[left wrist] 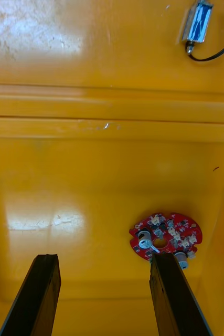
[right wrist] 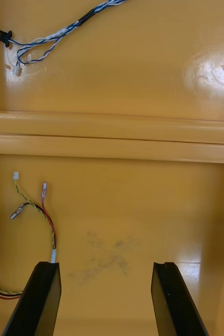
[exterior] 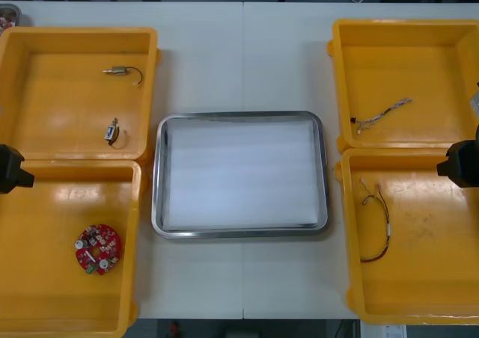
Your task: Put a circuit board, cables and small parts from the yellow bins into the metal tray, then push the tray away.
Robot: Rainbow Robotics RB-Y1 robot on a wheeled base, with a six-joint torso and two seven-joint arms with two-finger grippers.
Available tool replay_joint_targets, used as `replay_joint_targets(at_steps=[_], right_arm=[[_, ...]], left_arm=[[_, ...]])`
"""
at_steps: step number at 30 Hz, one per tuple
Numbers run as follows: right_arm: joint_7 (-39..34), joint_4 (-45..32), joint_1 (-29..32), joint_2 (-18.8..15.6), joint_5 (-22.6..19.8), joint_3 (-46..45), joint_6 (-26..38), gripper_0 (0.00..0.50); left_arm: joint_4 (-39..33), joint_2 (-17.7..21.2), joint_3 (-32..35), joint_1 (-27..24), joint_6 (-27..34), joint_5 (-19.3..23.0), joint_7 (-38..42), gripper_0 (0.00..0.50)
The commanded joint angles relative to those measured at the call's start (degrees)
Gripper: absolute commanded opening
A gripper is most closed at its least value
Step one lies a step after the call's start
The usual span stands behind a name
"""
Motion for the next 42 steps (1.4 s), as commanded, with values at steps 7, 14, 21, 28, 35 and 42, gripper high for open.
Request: replay_joint_targets(at_steps=[7, 14, 21, 28, 35, 42], right_arm=[[-1.8, -2.8, 1.1, -2.9, -0.1, -1.9, 0.2, 0.5], [-2.7, -4.3, 3.0, -1.1, 0.0, -2.1, 0.2, 0.5], [-3.4, -5.6, 3.8, 2.5, 1.1, -2.5, 0.2, 0.5], [-3.6, -7.8, 6.2, 6.2, 1.6, -2.5, 0.2, 0.5], [-3.7, -8.2, 11.6, 8.0, 3.3, -0.7, 0.2, 0.5], [-4.3, -8.2, 14.2, 10.5, 5.8, 2.0, -1.1, 0.5]], left_arm=[[-0.5, 2.0, 0.5, 6.9, 0.3, 1.7, -6.0, 0.5], [-0.7, 2.0, 0.4, 11.4, -7.0, 3.4, -7.4, 0.5], [-1.1, 2.0, -3.0, 15.3, -17.1, 3.5, -8.7, 0.5], [-1.1, 2.0, -6.5, 17.6, -22.6, 2.7, -9.2, 0.5], [-1.1, 2.1, -9.9, 20.0, -27.3, 1.0, -9.6, 0.5], [-1.1, 2.2, -12.7, 22.1, -30.1, -0.9, -10.4, 0.5]])
